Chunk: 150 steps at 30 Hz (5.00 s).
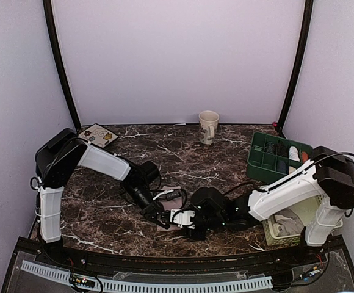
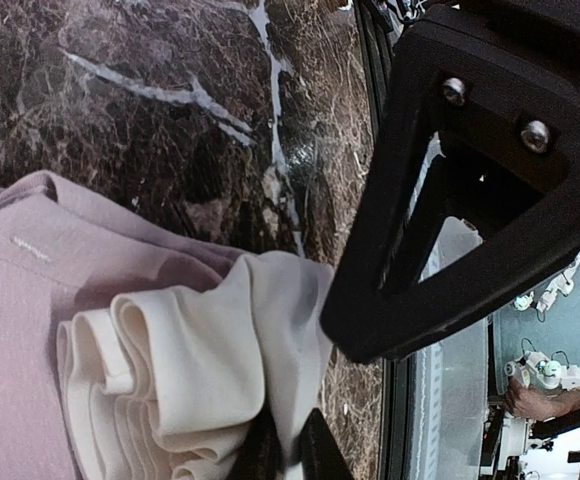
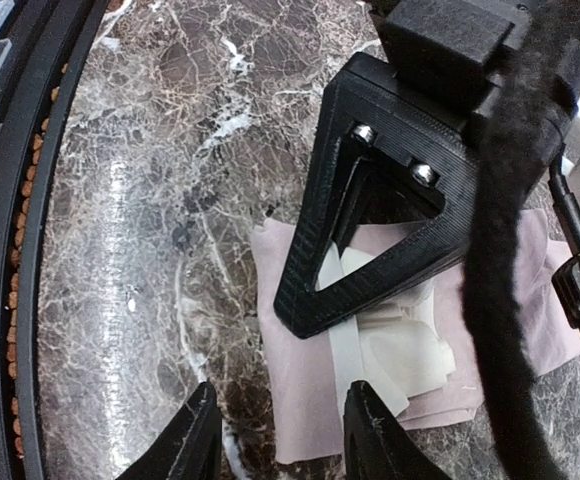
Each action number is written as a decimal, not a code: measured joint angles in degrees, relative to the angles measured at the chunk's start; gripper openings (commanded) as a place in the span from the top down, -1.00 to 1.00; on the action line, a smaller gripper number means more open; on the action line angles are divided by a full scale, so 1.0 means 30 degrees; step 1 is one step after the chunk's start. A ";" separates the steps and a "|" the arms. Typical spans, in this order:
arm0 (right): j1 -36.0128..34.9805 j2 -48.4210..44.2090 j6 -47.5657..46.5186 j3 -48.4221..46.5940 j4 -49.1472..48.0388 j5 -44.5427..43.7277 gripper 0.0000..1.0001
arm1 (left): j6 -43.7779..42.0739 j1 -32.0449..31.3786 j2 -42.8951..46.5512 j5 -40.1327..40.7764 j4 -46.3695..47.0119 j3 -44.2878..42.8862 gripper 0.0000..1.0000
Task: Roll the underwear
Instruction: Roll the underwear at the center of the board.
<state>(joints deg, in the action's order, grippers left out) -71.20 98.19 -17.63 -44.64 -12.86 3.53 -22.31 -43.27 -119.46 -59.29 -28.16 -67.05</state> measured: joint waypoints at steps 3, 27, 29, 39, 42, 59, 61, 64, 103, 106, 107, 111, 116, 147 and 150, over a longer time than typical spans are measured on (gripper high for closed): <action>0.0000 0.0590 -0.0568 -0.0248 -0.0015 -0.0379 0.17 | -0.0007 0.0000 -0.0044 -0.0036 -0.0044 -0.0044 0.80; -0.0102 0.2135 -0.1435 -0.2586 0.2688 -0.0197 1.00 | 0.0342 0.1370 0.2164 0.1049 0.0379 0.1311 0.07; 0.0015 0.2186 -0.0503 -0.3366 0.4058 0.1326 1.00 | 0.0670 0.2113 0.3767 0.2426 0.1173 0.2433 0.06; 0.2331 0.3818 0.5661 -0.5406 0.6295 1.0601 1.00 | 0.0663 0.3563 1.6116 0.9362 0.7614 0.9857 -0.09; 0.3089 0.4612 0.7023 -0.5421 0.5974 1.2415 1.00 | 0.0379 0.2637 1.7945 1.0746 0.8094 1.1089 -0.10; 0.4670 0.7963 1.1118 -0.7133 0.5355 1.8447 1.00 | -0.0743 -0.5639 1.6517 1.4469 0.8262 1.1613 -0.11; 0.4743 0.8000 1.1213 -0.7133 0.5333 1.8527 1.00 | -0.1188 -0.5923 1.5402 1.4447 0.8284 1.1081 -0.07; 0.4750 0.8014 1.1278 -0.7133 0.5319 1.8542 1.00 | -0.1690 -0.6113 1.3690 1.4345 0.8429 1.0083 0.03; 0.0852 -0.5151 0.5275 0.2732 0.1370 0.1326 0.27 | -0.1996 -0.0583 0.0058 0.1698 -0.2157 -0.1209 0.97; 0.0095 -0.3687 0.3483 0.1530 0.1195 0.0240 0.27 | -0.2004 -0.0277 -0.0670 0.0743 -0.2871 -0.1712 0.96; -0.0044 -0.3133 0.2892 0.1173 0.1005 0.0029 0.26 | -0.2004 -0.0204 -0.0852 0.0481 -0.3038 -0.1814 0.95; -0.0386 -0.1115 0.1049 0.0204 0.0648 -0.0714 0.26 | -0.2004 -0.0058 -0.1239 -0.0095 -0.3351 -0.2004 0.93; -0.0437 0.0466 -0.0153 -0.0007 0.0430 -0.1122 0.26 | -0.2004 0.0022 -0.1399 -0.0372 -0.3432 -0.2047 0.89; 0.1005 0.3002 0.3920 -0.4248 0.4794 0.6608 1.00 | 0.0670 0.4248 0.9923 0.7031 0.3169 0.4517 -0.08; 0.1749 0.3891 0.5319 -0.5450 0.5836 0.8480 1.00 | 0.0648 0.4109 1.3296 0.8349 0.5027 0.6863 -0.07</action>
<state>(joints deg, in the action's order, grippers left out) -65.95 109.86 -1.67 -60.99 4.64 28.97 -20.36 -30.94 -79.57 -34.24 -13.08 -46.46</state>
